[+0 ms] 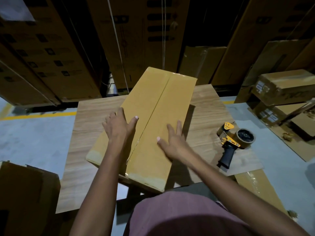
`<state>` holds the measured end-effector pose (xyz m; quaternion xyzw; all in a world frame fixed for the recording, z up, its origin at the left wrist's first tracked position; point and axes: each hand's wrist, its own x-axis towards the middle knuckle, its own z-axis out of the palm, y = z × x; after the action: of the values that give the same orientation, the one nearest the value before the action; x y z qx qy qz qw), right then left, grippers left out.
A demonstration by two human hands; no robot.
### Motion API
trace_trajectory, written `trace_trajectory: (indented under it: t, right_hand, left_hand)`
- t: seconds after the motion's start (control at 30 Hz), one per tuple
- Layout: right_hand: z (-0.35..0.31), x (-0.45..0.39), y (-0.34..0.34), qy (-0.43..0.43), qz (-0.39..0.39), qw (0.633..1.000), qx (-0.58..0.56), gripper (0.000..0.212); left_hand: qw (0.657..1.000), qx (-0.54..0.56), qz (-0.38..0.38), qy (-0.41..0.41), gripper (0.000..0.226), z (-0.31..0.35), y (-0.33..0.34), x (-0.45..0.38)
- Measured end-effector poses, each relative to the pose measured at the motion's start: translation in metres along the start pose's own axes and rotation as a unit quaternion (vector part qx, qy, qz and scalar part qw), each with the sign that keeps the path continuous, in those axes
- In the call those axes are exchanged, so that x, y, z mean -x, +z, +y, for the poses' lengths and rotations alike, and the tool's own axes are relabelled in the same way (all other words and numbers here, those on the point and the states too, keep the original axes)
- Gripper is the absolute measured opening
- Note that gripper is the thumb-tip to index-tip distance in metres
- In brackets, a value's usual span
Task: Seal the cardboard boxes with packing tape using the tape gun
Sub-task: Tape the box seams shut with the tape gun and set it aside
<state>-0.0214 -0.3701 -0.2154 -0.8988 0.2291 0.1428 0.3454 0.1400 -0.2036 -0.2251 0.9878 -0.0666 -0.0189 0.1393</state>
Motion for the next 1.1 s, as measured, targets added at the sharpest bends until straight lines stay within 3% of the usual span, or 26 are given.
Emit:
trace_trajectory:
  t: [0.07,0.17,0.47,0.63,0.83,0.9,1.0,1.1]
  right_hand:
    - [0.002,0.031,0.025,-0.038,-0.036,0.998,0.045,0.099]
    - [0.01,0.033,0.026,-0.075,-0.011,0.995,0.058,0.104]
    - [0.047,0.007,-0.019,-0.141,-0.03,0.988,0.05,0.089]
    - [0.065,-0.015,-0.067,-0.133,-0.022,0.982,0.133,0.076]
    - [0.097,0.085,-0.051,-0.027,-0.025,0.987,0.159,0.09]
    - [0.121,0.122,-0.037,-0.063,0.005,0.978,0.2,0.092]
    - [0.146,0.133,-0.033,-0.136,0.074,0.968,0.197,0.09]
    - [0.156,0.114,-0.034,-0.179,0.167,0.953,0.177,0.073]
  left_hand:
    - [0.999,0.027,-0.019,-0.025,0.078,-0.011,-0.001,0.006]
    - [0.999,0.014,-0.012,-0.047,0.083,-0.025,-0.002,0.022]
    - [0.995,0.013,0.015,-0.096,0.084,-0.016,0.001,0.083]
    - [0.988,0.043,0.019,-0.148,0.085,0.028,0.008,0.138]
    - [0.978,0.154,0.009,-0.14,0.083,0.038,0.021,0.188]
    - [0.962,0.228,0.014,-0.147,0.084,0.03,0.024,0.201]
    - [0.899,0.42,-0.03,-0.118,0.075,0.025,0.032,0.213]
    - [0.883,0.461,-0.047,-0.077,0.065,0.029,0.036,0.218]
